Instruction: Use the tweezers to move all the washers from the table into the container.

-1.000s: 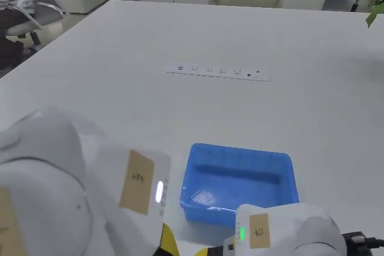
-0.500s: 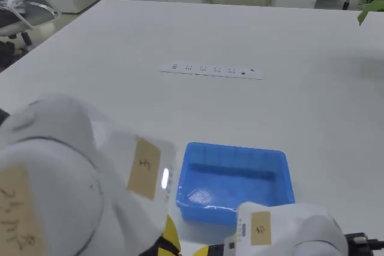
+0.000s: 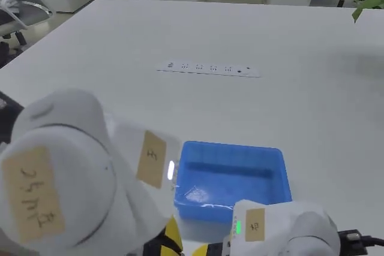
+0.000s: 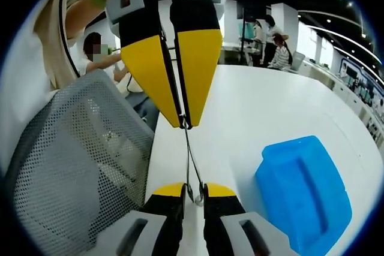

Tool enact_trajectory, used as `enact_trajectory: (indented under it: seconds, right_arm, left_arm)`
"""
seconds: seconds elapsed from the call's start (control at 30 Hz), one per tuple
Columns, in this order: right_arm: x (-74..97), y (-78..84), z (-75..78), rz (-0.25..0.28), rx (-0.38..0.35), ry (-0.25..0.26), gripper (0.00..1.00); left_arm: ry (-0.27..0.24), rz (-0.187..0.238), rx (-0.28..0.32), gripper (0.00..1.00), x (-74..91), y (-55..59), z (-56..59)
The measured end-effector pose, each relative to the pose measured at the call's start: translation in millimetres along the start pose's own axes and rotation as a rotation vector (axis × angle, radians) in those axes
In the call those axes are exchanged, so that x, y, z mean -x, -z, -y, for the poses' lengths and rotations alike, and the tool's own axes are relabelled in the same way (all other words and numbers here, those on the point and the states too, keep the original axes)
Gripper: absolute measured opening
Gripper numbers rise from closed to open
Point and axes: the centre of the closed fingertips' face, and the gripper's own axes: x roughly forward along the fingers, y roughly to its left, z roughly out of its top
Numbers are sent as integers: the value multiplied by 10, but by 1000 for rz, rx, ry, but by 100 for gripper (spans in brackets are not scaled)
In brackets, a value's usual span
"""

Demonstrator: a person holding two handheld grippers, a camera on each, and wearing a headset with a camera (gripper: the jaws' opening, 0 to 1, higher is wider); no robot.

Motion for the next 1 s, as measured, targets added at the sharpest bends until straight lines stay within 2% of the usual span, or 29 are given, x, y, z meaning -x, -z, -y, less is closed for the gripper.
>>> enact_trajectory:
  seconds: [0.3,0.57,0.67,0.73,0.77,0.8,0.87,1.0]
  right_arm:
    - [71,-238,-7,48,19,3,9]
    - [29,-182,-13,34,20,-19,5]
    - [35,-180,4,37,-9,-25,4]
    - [35,-184,25,46,-36,-20,3]
    - [37,-187,50,55,-58,-14,3]
    - [41,-188,53,60,-84,-16,3]
    - [50,-190,112,80,-150,-8,3]
    - [66,-179,219,141,-297,-19,3]
  left_arm:
    - [17,1,13,0,-22,-8,21]
    - [9,14,46,0,-30,-3,4]
    - [-8,33,68,0,-37,-9,-12]
    - [-31,74,158,1,-23,-9,-21]
    - [-37,97,182,5,-13,-13,-21]
    - [-55,130,214,11,6,-11,-24]
    - [-83,171,283,19,36,17,-26]
    - [-159,295,461,39,106,103,-15]
